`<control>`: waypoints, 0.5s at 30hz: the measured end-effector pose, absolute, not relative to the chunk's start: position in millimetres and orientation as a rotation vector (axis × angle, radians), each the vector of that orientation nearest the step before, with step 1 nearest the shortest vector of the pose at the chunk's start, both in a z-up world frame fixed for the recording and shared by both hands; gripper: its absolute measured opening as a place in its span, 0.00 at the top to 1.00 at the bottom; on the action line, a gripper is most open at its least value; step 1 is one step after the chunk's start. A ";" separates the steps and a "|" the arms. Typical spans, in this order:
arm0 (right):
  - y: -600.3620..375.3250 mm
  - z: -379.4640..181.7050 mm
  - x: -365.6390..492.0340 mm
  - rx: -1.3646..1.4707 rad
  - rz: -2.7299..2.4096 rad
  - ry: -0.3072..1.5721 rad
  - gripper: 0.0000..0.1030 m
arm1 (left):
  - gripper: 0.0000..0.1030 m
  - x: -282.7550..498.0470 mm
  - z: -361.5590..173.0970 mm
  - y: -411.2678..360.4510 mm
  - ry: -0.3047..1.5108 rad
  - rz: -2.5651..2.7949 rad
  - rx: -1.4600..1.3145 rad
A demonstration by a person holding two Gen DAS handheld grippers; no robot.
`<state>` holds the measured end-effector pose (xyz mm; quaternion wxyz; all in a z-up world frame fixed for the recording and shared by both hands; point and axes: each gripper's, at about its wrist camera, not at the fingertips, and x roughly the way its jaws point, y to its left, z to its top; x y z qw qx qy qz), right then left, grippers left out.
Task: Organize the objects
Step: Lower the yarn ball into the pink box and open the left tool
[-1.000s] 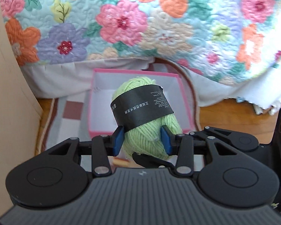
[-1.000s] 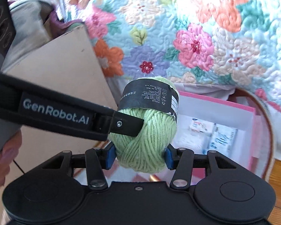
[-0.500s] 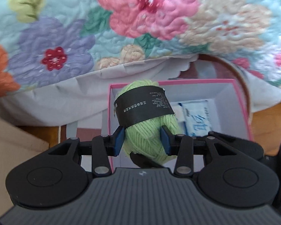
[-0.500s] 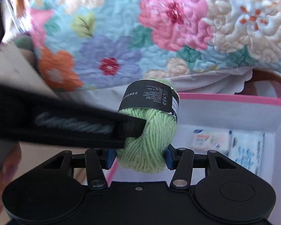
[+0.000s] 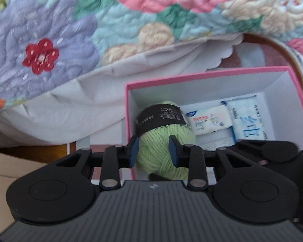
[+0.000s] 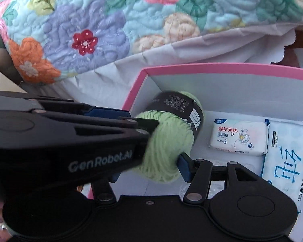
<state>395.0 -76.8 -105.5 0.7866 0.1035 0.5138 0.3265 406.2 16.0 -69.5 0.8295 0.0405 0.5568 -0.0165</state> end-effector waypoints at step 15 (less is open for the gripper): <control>-98.9 -101.7 378.0 0.059 0.624 1.009 0.59 | 0.89 406.1 -106.7 -5.6 1.182 0.033 0.144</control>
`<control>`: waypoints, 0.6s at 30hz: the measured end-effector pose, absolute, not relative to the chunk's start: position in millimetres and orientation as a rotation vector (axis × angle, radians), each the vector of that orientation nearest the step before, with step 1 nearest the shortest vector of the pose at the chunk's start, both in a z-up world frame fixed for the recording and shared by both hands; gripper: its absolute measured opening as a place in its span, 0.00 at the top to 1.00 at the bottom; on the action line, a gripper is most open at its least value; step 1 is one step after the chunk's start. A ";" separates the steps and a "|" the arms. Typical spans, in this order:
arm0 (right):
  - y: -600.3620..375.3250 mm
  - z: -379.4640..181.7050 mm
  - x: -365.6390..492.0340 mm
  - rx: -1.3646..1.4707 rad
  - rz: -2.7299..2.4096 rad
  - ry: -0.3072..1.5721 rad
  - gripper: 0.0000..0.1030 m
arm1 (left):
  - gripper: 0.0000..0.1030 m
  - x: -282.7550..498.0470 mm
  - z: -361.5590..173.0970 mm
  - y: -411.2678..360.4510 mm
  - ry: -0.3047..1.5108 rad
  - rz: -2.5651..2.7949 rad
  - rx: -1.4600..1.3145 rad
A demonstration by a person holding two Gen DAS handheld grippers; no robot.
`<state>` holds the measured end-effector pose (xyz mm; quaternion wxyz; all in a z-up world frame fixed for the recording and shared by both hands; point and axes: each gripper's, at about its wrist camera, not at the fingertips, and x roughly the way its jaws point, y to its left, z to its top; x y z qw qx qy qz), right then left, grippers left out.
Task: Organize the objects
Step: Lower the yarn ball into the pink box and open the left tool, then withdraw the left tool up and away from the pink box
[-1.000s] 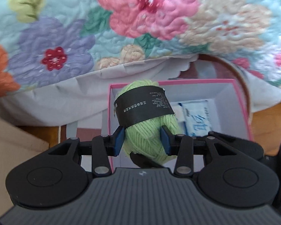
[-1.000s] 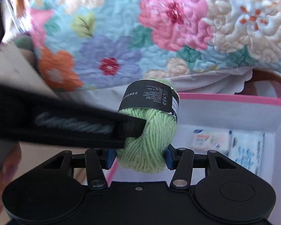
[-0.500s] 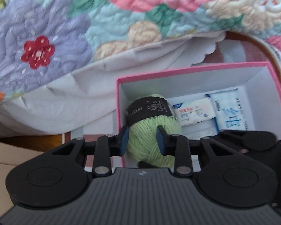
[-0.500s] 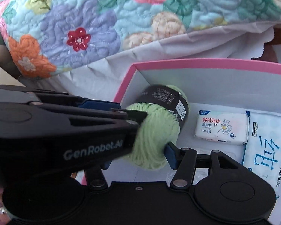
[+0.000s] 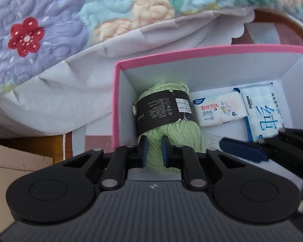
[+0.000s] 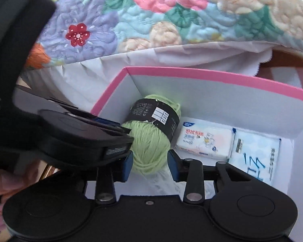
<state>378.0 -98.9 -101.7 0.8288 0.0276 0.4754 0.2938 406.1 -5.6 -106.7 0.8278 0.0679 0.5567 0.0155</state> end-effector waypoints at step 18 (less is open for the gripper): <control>-145.2 -54.8 284.1 -0.008 0.530 0.859 0.26 | 0.33 307.6 -19.5 24.3 1.100 -0.016 -0.101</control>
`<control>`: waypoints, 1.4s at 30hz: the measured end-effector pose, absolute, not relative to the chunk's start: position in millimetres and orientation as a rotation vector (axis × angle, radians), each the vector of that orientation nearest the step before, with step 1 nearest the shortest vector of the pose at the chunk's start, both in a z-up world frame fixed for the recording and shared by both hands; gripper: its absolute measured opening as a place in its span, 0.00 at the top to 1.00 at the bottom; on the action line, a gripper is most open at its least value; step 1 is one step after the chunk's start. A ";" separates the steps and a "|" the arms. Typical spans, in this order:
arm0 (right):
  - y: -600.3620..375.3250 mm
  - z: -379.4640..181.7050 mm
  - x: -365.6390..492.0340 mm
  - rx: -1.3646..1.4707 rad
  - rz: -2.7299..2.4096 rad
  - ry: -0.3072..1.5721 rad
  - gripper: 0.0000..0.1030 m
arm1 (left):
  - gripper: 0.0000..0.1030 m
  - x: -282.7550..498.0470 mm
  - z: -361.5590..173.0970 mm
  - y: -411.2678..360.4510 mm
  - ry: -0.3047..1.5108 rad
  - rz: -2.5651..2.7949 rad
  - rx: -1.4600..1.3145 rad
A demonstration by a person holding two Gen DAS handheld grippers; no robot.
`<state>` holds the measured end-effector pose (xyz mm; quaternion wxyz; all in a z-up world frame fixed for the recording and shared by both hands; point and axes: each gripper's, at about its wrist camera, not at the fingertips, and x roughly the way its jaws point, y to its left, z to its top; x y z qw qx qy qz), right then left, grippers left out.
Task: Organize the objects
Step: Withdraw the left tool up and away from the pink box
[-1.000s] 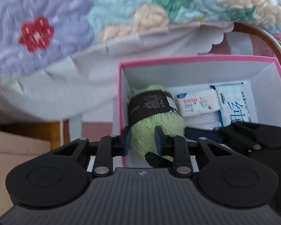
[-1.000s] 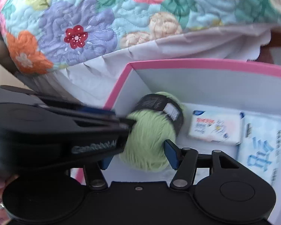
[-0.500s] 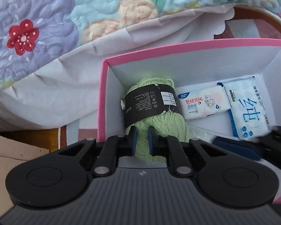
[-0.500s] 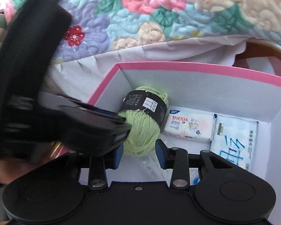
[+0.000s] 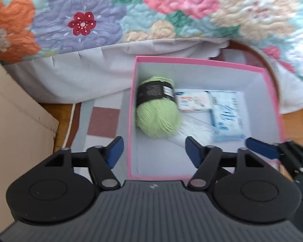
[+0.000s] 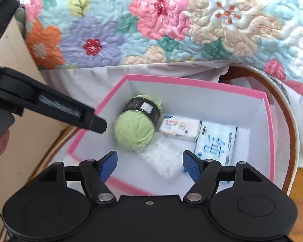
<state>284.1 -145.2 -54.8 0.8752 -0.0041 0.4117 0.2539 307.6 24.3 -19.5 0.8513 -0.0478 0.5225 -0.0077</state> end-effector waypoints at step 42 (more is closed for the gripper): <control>-178.0 67.2 81.2 -0.126 0.718 0.840 0.16 | 0.17 102.3 65.4 28.4 1.024 -0.250 0.034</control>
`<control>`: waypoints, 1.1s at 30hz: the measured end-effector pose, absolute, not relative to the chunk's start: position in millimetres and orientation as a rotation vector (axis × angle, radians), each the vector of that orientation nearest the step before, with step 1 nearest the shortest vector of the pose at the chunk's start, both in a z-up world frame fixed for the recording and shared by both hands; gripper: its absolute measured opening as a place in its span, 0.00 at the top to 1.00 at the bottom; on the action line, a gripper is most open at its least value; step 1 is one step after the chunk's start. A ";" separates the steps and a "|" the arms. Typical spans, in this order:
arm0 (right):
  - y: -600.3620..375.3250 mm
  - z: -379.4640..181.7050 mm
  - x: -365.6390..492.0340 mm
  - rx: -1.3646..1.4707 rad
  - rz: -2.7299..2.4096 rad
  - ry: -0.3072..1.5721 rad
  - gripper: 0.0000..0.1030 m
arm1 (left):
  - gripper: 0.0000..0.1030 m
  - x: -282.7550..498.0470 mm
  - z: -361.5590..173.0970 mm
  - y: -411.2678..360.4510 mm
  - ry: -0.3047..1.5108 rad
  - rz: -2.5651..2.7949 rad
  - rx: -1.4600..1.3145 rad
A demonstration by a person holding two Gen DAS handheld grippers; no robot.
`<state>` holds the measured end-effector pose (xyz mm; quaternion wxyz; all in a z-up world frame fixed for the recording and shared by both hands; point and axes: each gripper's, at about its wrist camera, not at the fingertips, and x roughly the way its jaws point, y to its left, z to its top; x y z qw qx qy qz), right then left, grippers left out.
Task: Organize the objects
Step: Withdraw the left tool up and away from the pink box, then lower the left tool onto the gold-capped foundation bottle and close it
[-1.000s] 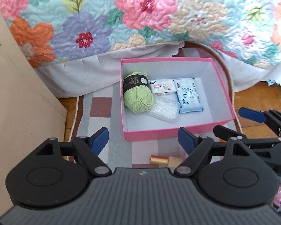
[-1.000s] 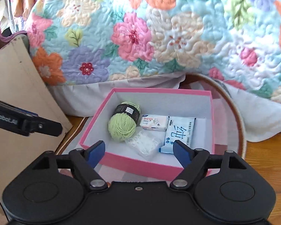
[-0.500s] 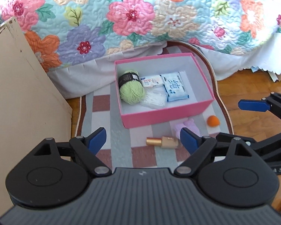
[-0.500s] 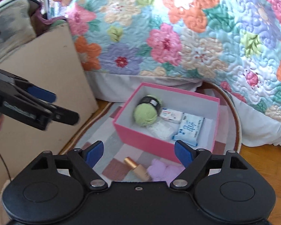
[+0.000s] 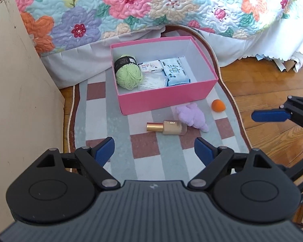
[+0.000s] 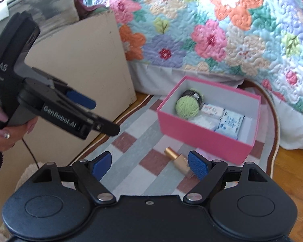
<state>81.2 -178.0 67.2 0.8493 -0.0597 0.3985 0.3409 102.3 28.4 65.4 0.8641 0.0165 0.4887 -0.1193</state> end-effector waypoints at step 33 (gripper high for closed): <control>-140.5 -155.7 171.7 -0.023 0.453 0.997 0.21 | 0.39 210.7 -142.4 33.4 1.022 -0.313 -0.290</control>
